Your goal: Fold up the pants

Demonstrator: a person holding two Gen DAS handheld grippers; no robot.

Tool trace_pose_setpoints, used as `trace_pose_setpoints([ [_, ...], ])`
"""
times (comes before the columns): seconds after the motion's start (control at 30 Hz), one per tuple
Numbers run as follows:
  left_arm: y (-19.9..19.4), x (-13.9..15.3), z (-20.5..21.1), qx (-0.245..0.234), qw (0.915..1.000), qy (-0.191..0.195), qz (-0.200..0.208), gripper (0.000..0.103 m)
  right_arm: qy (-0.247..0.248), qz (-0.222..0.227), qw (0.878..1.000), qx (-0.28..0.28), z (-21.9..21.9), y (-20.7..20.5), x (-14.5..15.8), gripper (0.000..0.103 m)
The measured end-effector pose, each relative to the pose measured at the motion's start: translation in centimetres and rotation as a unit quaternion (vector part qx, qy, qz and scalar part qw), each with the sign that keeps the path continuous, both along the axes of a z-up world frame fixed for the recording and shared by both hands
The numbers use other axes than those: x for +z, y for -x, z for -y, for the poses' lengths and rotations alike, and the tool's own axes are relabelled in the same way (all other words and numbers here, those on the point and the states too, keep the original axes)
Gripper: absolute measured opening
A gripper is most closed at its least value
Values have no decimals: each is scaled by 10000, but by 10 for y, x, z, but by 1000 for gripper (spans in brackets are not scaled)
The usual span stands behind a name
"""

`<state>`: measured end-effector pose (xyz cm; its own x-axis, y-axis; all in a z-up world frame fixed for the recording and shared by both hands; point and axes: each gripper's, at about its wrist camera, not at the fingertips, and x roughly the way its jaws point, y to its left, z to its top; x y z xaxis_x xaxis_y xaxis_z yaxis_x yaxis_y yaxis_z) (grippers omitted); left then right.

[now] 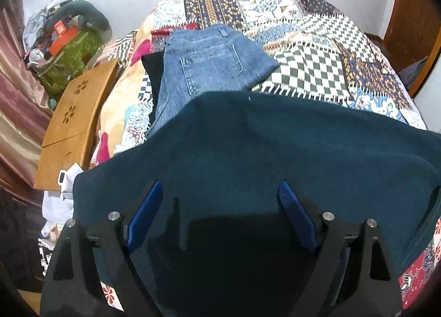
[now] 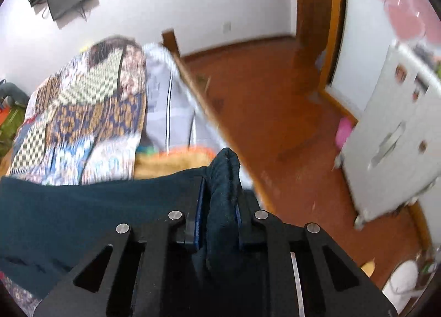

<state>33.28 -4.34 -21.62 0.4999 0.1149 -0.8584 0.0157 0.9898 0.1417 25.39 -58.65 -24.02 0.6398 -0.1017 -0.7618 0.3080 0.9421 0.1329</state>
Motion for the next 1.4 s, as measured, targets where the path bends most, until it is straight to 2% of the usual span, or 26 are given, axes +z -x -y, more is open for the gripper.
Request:
trace_pose_setpoints([
  [0.1,2,6,-2,-2,10000,67,71,87,252,121,9996,-80,7,-6,11,16],
  [0.17,2,6,-2,-37,9999,97,32,87,199,29,9997,-172,15,-12,4,16],
  [0.27,4,0,1,-120,9999,21,-53,87,-55,-574,9981,-231,17,-28,-32,18],
  [0.37,6,-4,3,-200,9997,23,-143,87,-286,-1054,9938,-229,21,-30,-58,29],
  [0.4,7,-6,5,-239,9995,43,-196,87,-333,-1228,9915,-276,24,-30,-61,35],
  [0.5,9,-8,12,-382,9990,92,-225,87,-255,-1446,9881,-454,28,-22,-52,42],
  [0.57,12,-6,21,-542,9983,97,-206,87,-157,-1362,9895,-462,24,-13,-33,49],
  [0.67,14,-6,36,-747,9969,133,-218,87,-255,-1010,9944,-160,5,-4,-7,59],
  [0.83,22,-10,68,-1169,9927,123,-252,87,-161,-649,9960,591,-58,2,18,66],
  [0.93,28,-12,86,-1394,9896,167,-303,87,-239,-554,9917,1132,-104,4,13,67],
  [1.07,38,-12,101,-1634,9860,145,-309,87,33,-859,9842,1550,-138,3,-8,68],
  [1.2,46,-13,102,-1661,9852,273,-322,87,447,-1039,9794,1672,-153,18,-20,68],
  [1.4,60,-12,98,-1675,9849,361,-258,87,543,-1136,9781,1655,-159,46,-19,68],
])
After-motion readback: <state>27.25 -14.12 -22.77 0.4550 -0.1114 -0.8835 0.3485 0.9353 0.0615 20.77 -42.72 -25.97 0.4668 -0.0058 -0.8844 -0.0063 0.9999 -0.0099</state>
